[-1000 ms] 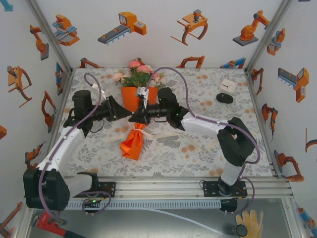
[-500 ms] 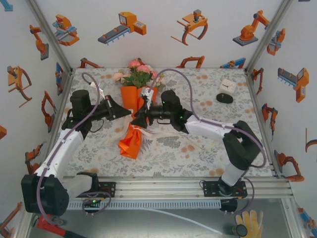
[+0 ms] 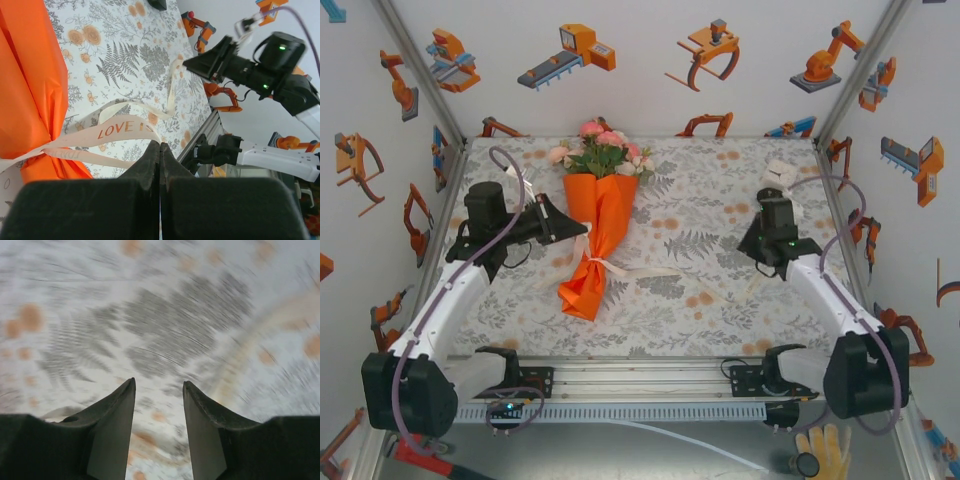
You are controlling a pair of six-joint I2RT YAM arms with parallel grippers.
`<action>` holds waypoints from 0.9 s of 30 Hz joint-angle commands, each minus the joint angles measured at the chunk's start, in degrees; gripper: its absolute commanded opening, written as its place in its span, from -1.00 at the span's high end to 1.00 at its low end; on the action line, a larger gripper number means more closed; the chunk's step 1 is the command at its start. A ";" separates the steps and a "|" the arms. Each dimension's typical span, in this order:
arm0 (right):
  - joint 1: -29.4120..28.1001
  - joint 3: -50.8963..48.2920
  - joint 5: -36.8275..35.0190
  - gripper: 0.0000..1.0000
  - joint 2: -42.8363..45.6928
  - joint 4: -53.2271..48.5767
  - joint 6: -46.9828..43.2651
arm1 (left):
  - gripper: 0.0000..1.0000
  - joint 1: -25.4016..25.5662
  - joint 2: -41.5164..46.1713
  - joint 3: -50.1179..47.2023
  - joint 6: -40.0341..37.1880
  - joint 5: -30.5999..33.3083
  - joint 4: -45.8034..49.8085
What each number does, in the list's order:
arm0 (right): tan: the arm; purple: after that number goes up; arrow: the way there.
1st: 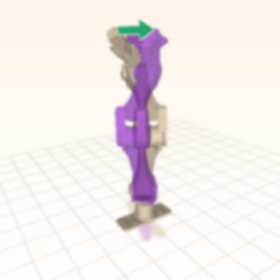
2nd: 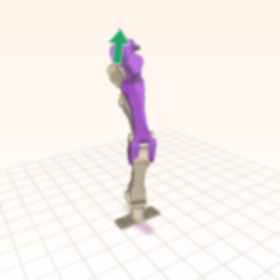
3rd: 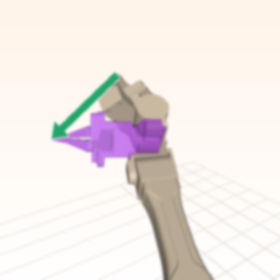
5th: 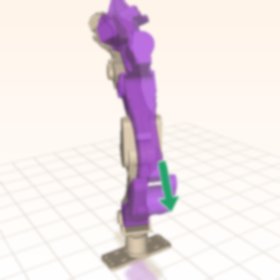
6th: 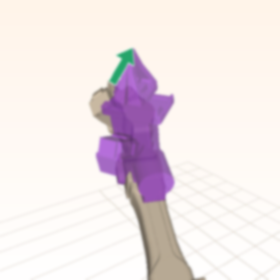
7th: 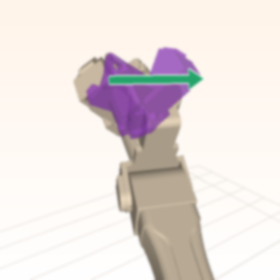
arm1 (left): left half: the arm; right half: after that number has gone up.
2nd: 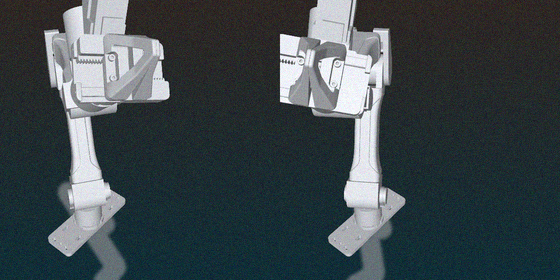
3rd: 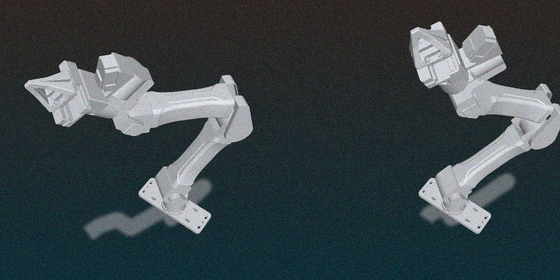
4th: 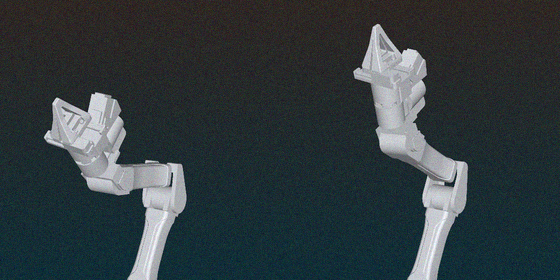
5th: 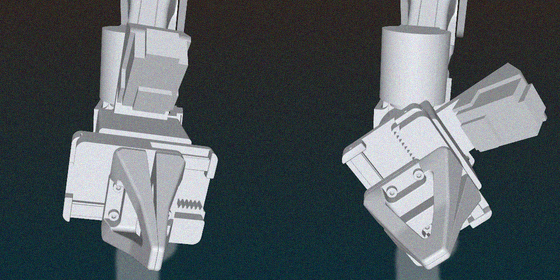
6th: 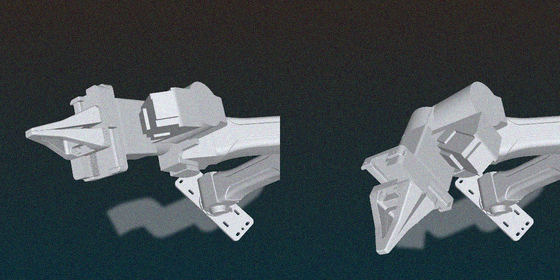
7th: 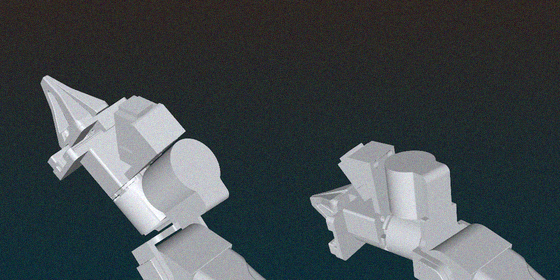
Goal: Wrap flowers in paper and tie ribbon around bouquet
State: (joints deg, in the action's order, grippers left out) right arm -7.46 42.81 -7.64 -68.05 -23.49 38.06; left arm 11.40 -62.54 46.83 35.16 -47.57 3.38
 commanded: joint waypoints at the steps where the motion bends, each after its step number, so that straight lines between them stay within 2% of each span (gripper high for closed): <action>1: 6.24 -1.35 1.90 0.14 -2.74 -8.24 5.53 | 1.00 0.54 2.51 1.39 -2.67 -0.91 1.06; 6: 7.44 -1.48 8.19 0.20 -10.63 -3.17 3.88 | 1.00 0.81 3.55 1.25 -3.94 -0.78 2.41; 11: 7.46 -3.08 0.62 0.29 -14.04 -3.36 7.56 | 1.00 0.90 3.91 1.38 -4.34 -0.26 2.88; 12: 7.46 -3.51 0.52 0.39 -14.49 -2.56 7.55 | 1.00 0.88 3.92 1.29 -4.33 -0.25 2.82; 14: 7.46 -3.69 0.67 0.92 -14.91 -2.00 7.21 | 1.00 0.99 3.99 1.33 -4.50 -0.16 2.97; 15: 7.38 -3.78 0.77 1.00 -14.10 -1.84 7.20 | 1.00 0.99 3.92 1.32 -4.64 -0.08 3.32; 17: 6.00 -3.16 1.66 1.00 -10.81 -1.26 6.88 | 1.00 1.10 3.97 1.55 -5.65 0.40 4.70; 19: 1.93 -0.83 6.02 1.00 -7.67 0.90 5.37 | 1.00 1.41 3.91 1.86 -7.60 1.76 6.83; 21: -4.35 5.80 11.24 1.00 -7.57 -1.20 7.41 | 1.00 1.52 3.53 1.70 -8.36 2.53 7.41; 24: -15.66 17.40 17.50 1.00 -11.65 -1.35 10.82 | 1.00 1.67 2.90 0.83 -6.76 2.38 4.42; 27: -25.37 27.36 21.57 1.00 -19.41 5.47 15.99 | 1.00 2.16 3.33 0.29 -6.52 1.96 2.75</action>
State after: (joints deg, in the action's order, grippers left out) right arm -26.37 62.67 6.52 -82.63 -23.57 48.36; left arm 12.86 -59.99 46.81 29.30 -44.80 8.69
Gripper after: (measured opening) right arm 0.003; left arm 0.008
